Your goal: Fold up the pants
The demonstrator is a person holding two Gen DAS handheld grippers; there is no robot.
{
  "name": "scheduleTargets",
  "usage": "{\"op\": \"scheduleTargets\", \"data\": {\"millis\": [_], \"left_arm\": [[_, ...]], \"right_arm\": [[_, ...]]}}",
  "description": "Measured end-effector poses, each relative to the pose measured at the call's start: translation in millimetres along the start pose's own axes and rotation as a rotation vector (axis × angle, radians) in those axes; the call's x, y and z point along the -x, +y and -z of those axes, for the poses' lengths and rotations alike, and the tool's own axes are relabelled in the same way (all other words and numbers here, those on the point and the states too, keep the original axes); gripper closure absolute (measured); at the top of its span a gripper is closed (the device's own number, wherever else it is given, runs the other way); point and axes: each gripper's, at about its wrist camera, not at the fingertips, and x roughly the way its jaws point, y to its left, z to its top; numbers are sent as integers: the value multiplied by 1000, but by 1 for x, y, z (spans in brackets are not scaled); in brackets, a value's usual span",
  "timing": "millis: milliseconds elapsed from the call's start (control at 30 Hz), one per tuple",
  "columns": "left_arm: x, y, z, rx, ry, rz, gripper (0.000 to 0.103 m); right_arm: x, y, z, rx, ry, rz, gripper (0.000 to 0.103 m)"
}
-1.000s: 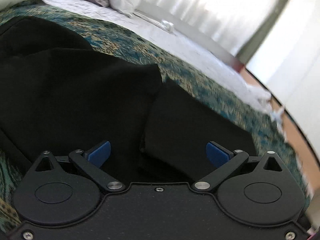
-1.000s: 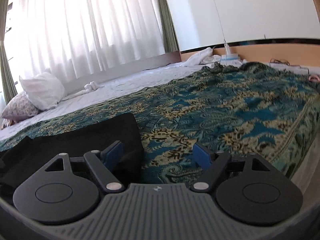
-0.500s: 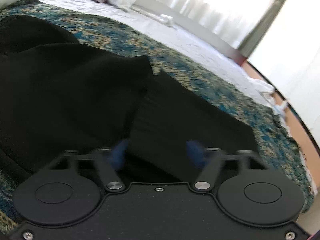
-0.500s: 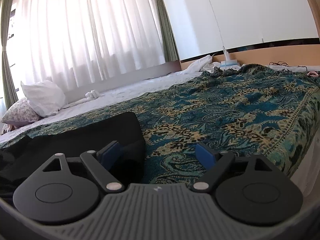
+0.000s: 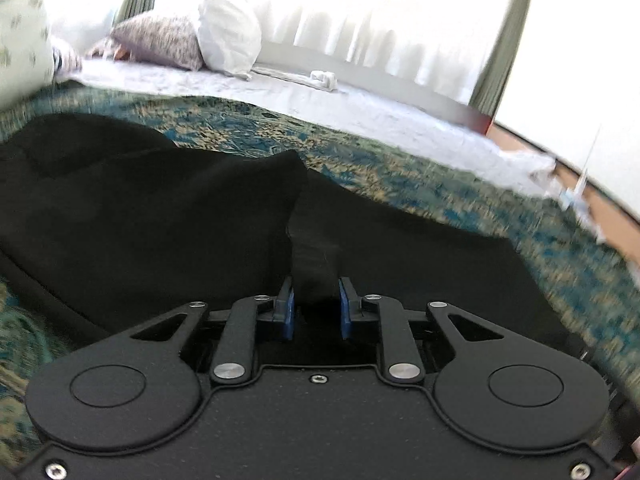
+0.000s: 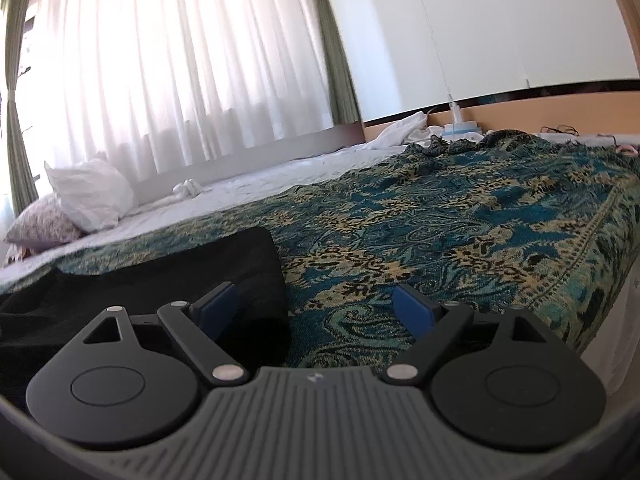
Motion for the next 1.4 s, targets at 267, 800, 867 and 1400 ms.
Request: {"op": "scheduleTargets", "data": {"millis": [267,800,867,1400], "left_arm": [[2,4,22,-57,11,-37,81],[1,4,32,-158,-14,-21,71],[4,4,30,-157,-5,-18,62],[14,26,14,-126,27,-71,30]], "right_arm": [[2,8,-10,152,106,68,8],[9,22,-31,181,105,3,2],[13,32,-35,193,82,-62,2],[13,117,-18,277,139,-262,4]]}}
